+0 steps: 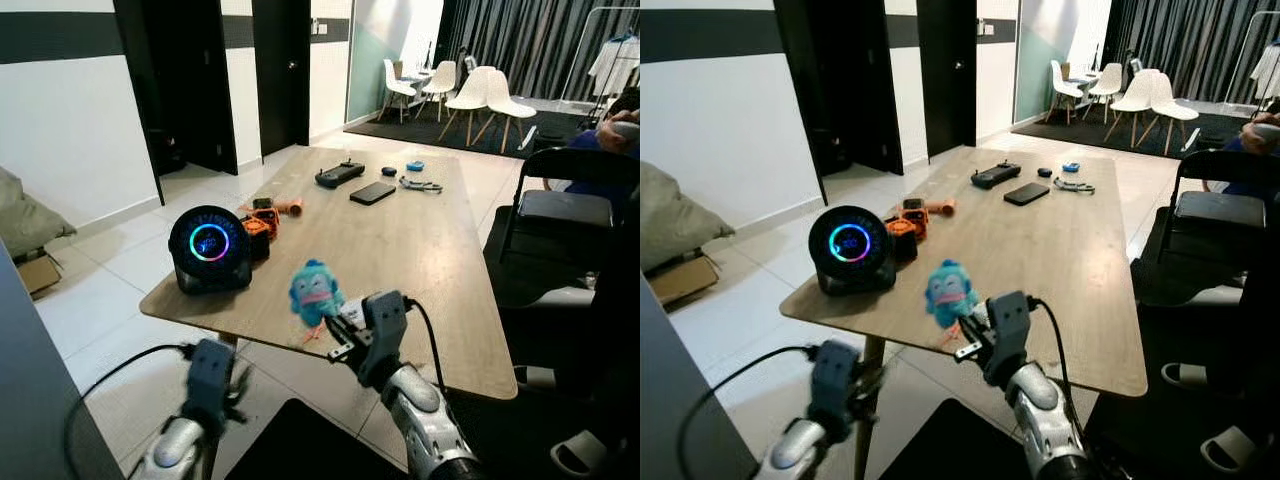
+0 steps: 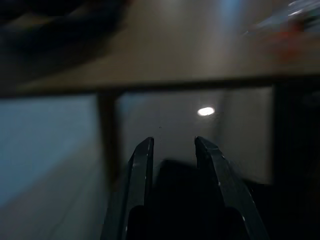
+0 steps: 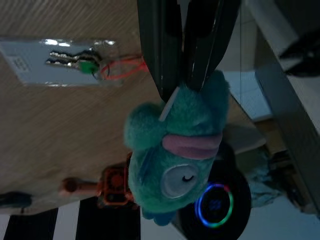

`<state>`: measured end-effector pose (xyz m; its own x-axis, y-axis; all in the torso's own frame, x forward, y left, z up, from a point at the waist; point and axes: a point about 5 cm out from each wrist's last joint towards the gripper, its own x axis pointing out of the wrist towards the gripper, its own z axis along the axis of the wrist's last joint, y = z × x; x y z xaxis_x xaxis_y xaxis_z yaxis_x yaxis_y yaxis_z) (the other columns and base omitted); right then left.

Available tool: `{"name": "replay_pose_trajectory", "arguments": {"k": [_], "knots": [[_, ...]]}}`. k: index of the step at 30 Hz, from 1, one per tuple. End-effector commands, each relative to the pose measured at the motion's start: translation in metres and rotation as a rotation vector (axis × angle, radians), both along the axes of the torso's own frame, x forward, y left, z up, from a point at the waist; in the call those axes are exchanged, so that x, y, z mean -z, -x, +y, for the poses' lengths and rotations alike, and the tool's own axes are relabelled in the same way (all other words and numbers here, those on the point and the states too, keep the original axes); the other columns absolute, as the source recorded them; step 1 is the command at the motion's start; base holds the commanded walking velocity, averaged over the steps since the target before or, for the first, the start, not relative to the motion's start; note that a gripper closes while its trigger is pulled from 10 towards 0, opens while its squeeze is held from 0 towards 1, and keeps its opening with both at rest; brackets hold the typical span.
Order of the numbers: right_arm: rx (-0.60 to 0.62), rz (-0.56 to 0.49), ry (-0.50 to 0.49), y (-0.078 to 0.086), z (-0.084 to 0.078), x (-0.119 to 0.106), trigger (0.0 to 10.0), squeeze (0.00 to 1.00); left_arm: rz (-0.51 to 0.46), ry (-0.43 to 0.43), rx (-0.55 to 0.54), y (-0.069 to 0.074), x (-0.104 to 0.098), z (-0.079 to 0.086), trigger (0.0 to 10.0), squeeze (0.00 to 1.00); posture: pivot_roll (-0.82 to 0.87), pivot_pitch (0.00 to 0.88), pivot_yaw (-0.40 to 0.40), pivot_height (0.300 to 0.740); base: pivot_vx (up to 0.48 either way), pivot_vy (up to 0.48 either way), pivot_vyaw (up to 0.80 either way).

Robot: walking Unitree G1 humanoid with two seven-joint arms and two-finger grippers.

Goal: Hang keys on a hook

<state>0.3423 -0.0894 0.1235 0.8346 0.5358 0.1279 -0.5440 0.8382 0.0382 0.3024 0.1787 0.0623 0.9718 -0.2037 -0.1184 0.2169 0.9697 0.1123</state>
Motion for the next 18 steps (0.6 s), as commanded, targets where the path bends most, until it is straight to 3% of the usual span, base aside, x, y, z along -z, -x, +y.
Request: {"name": "replay_pose_trajectory", "arguments": {"k": [1,5,11,14,17,18], "knots": [[-0.044,-0.001,0.021,0.004,0.005,0.001,10.0,0.0,0.041,-0.056,-0.059,0.002,0.007,0.013,10.0,0.0,0.0,0.026,-0.003,0.74,0.0,0.0,0.0],[-0.122,0.026,0.054,0.011,0.011,0.009,10.0,0.0,0.106,-0.122,-0.094,0.006,0.02,0.021,10.0,0.0,0.01,0.025,-0.004,0.74,0.0,0.0,0.0],[-0.189,0.082,0.091,0.02,0.016,0.024,10.0,0.0,0.209,-0.13,-0.125,0.015,0.04,0.025,10.0,0.0,0.01,0.024,-0.004,0.74,0.0,0.0,0.0],[-0.218,0.167,0.122,0.028,0.016,0.044,10.0,0.0,0.291,-0.139,-0.138,0.025,0.058,0.023,10.0,0.0,0.0,0.025,-0.003,0.74,0.0,0.0,0.0],[-0.225,0.209,0.134,0.031,0.015,0.053,10.0,0.0,0.311,-0.14,-0.137,0.028,0.062,0.02,10.0,0.0,0.0,0.025,-0.004,0.74,0.0,0.0,0.0],[-0.236,0.283,0.176,0.036,0.013,0.068,10.0,0.0,0.338,-0.146,-0.139,0.031,0.068,0.018,10.0,0.0,0.01,0.026,-0.005,0.74,0.0,0.0,0.0]]}}
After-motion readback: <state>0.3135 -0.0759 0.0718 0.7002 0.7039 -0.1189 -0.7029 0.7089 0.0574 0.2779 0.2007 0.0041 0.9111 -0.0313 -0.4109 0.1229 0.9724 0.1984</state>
